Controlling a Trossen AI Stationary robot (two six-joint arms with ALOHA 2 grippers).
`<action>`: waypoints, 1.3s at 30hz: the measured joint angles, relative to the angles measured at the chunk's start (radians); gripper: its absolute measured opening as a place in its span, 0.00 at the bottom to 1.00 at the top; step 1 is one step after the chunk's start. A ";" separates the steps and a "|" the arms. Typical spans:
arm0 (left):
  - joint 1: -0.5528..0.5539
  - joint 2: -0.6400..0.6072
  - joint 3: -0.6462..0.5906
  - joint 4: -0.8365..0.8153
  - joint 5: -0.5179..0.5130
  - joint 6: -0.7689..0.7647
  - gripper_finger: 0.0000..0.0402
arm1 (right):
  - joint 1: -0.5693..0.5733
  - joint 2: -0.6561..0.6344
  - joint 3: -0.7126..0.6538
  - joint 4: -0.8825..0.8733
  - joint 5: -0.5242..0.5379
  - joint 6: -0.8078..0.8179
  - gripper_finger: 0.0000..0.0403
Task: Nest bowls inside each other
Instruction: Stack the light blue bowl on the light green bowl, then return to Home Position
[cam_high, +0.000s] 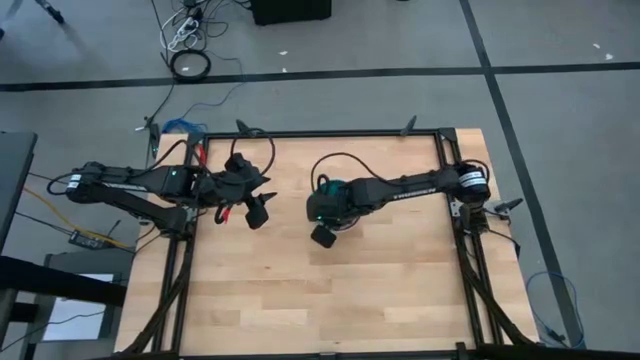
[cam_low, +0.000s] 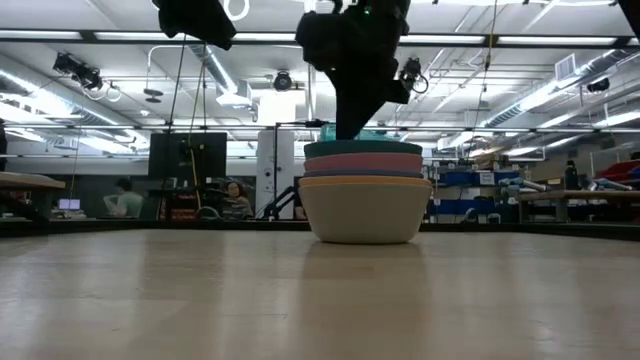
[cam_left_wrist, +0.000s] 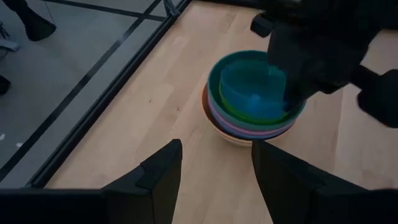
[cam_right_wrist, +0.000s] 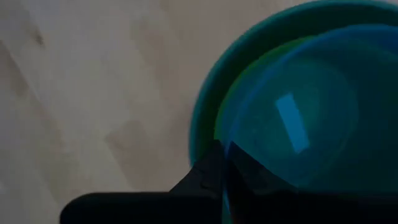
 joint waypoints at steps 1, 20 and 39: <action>0.000 0.000 0.000 -0.002 0.000 0.000 0.50 | -0.001 0.003 -0.001 -0.003 -0.012 -0.024 0.00; 0.000 0.000 0.000 -0.003 0.004 -0.008 0.50 | 0.007 -0.001 0.125 0.015 0.014 -0.080 0.31; -0.059 -0.522 -0.029 0.105 -0.056 0.146 0.50 | 0.271 -0.496 0.046 0.039 0.648 -0.358 0.00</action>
